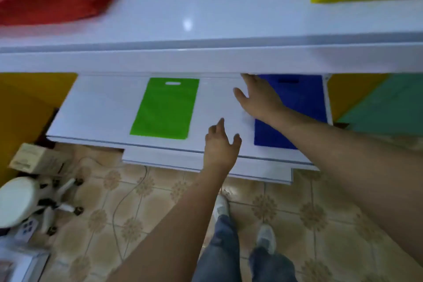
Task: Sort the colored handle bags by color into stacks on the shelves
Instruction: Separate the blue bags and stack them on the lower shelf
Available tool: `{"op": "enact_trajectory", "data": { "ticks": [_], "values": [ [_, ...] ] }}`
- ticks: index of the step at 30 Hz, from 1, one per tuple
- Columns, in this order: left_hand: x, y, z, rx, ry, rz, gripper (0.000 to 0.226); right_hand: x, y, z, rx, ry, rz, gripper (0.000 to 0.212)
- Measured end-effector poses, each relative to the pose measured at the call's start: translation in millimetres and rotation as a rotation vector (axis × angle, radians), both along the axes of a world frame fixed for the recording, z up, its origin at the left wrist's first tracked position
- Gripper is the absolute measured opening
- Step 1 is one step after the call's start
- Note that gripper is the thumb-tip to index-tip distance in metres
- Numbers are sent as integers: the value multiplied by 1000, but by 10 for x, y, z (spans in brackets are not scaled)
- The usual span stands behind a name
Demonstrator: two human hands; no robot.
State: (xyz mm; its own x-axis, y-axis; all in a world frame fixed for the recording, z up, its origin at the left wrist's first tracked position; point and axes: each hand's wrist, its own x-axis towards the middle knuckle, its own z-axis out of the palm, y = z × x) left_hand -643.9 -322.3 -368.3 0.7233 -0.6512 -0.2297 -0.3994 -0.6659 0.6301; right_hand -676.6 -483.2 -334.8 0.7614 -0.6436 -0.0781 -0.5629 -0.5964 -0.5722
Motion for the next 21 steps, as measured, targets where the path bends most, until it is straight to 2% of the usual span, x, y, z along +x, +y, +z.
{"op": "enact_trajectory", "data": {
  "ticks": [6, 12, 15, 21],
  "values": [
    [412, 1300, 463, -47, -31, 323, 63, 1187, 1532, 826, -52, -216, 435, 56],
    [1122, 2175, 1028, -243, -112, 553, 62, 1954, 2767, 1619, -116, -388, 774, 55],
    [1572, 2516, 1388, -321, -163, 621, 60, 2353, 3121, 2074, -120, -473, 791, 56],
    [2481, 3001, 1977, -459, -303, 680, 50, 3077, 3387, 2697, -115, -614, 647, 51]
  ]
}}
